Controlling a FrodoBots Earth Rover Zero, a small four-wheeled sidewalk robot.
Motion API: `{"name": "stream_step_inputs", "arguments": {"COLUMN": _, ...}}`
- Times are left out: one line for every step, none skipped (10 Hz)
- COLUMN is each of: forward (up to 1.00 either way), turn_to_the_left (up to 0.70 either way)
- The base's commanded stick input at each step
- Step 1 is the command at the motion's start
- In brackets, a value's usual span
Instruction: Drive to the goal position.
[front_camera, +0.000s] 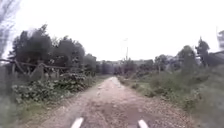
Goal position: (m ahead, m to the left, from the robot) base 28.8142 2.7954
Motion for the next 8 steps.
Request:
{"name": "stream_step_inputs", "arguments": {"forward": 0.7, "turn_to_the_left": 0.0}}
{"name": "stream_step_inputs", "arguments": {"forward": 0.7, "turn_to_the_left": 0.0}}
{"name": "stream_step_inputs", "arguments": {"forward": 0.7, "turn_to_the_left": 0.0}}
{"name": "stream_step_inputs", "arguments": {"forward": 0.7, "turn_to_the_left": 0.0}}
{"name": "stream_step_inputs", "arguments": {"forward": 0.7, "turn_to_the_left": 0.0}}
{"name": "stream_step_inputs", "arguments": {"forward": 0.7, "turn_to_the_left": 0.0}}
{"name": "stream_step_inputs", "arguments": {"forward": 0.7, "turn_to_the_left": 0.0}}
{"name": "stream_step_inputs", "arguments": {"forward": 0.7, "turn_to_the_left": 0.0}}
